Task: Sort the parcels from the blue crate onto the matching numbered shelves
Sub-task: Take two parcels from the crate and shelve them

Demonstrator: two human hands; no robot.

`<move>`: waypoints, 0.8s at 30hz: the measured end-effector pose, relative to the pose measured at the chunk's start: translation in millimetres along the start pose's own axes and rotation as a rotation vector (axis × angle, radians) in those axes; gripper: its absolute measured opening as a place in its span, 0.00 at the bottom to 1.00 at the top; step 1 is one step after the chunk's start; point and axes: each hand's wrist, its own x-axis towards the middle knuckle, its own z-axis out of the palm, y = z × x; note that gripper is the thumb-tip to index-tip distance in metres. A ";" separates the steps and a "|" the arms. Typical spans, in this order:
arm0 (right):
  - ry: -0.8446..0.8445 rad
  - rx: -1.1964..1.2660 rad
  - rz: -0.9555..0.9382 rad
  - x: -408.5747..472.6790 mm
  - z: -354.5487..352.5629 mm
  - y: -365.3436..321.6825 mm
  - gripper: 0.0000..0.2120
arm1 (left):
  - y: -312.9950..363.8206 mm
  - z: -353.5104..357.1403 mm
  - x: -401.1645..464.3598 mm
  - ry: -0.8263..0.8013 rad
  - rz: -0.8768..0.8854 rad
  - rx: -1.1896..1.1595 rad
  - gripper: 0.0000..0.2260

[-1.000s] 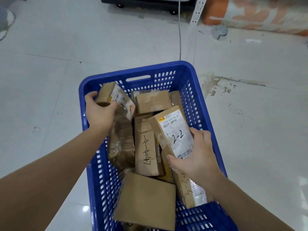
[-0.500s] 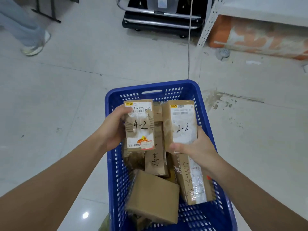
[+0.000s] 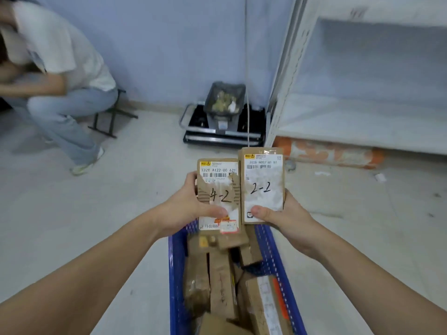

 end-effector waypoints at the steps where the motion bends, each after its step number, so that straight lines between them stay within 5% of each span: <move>1: -0.001 -0.007 -0.024 -9.6 -4.8 -34.9 0.30 | 33.6 -1.7 -10.3 0.017 0.049 0.011 0.43; 14: 0.275 -0.225 -0.514 -268.1 -114.3 -449.6 0.41 | 464.0 100.1 -214.2 0.015 0.642 0.134 0.33; 18: 0.320 -0.279 -0.633 -361.0 -166.2 -509.0 0.35 | 541.2 170.9 -269.3 0.004 0.787 0.319 0.28; 22: 0.346 -0.332 -0.693 -437.1 -224.4 -534.5 0.26 | 591.4 246.2 -303.5 -0.032 0.893 0.409 0.37; 24: 0.388 -0.353 -0.697 -467.1 -259.3 -538.7 0.30 | 610.4 285.3 -311.2 -0.051 0.932 0.410 0.39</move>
